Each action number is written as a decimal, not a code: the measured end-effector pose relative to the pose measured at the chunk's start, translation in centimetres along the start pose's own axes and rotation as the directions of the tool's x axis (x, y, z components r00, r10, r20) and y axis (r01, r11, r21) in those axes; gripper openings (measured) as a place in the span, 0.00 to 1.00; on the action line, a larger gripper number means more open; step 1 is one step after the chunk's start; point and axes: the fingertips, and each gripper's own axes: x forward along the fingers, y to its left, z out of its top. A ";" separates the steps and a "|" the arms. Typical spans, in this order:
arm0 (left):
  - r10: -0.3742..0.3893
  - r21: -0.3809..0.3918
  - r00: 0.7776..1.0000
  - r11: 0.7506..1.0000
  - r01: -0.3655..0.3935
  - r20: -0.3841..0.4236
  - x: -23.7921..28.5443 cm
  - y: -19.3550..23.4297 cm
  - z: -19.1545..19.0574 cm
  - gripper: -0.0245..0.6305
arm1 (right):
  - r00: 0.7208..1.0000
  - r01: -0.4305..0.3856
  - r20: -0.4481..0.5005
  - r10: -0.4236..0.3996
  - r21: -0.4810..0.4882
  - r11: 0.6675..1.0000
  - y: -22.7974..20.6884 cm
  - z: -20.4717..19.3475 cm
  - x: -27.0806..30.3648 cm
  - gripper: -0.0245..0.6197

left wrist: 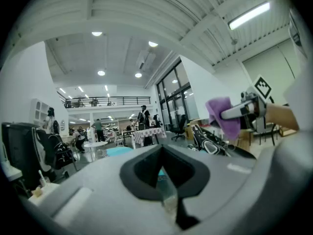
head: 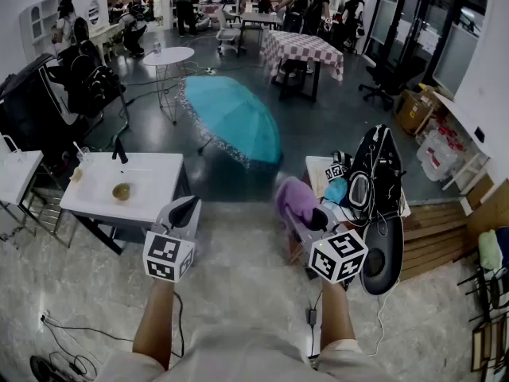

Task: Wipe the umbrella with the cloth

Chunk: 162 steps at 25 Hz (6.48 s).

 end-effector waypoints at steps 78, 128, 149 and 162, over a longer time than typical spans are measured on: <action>0.054 -0.079 0.991 0.995 -0.064 -0.120 43.4 29.8 -8.4 0.04 | 1.000 0.014 -0.014 -0.012 0.150 0.989 -31.0 1.7 43.2 0.24; 0.158 -0.367 0.789 0.819 -0.441 -0.594 65.9 49.5 -35.7 0.41 | 0.934 0.014 -0.353 0.062 0.209 0.978 -64.4 -12.8 89.5 0.24; 0.101 -0.408 0.787 0.810 -0.420 -0.609 67.4 49.8 -38.2 0.36 | 0.807 0.054 -0.590 0.015 0.098 0.994 -67.8 -22.9 98.8 0.25; 0.049 -0.413 0.830 0.850 -0.328 -0.556 66.7 48.9 -36.5 0.30 | 0.834 -0.087 -0.538 0.122 0.091 0.992 -55.2 -18.2 97.3 0.25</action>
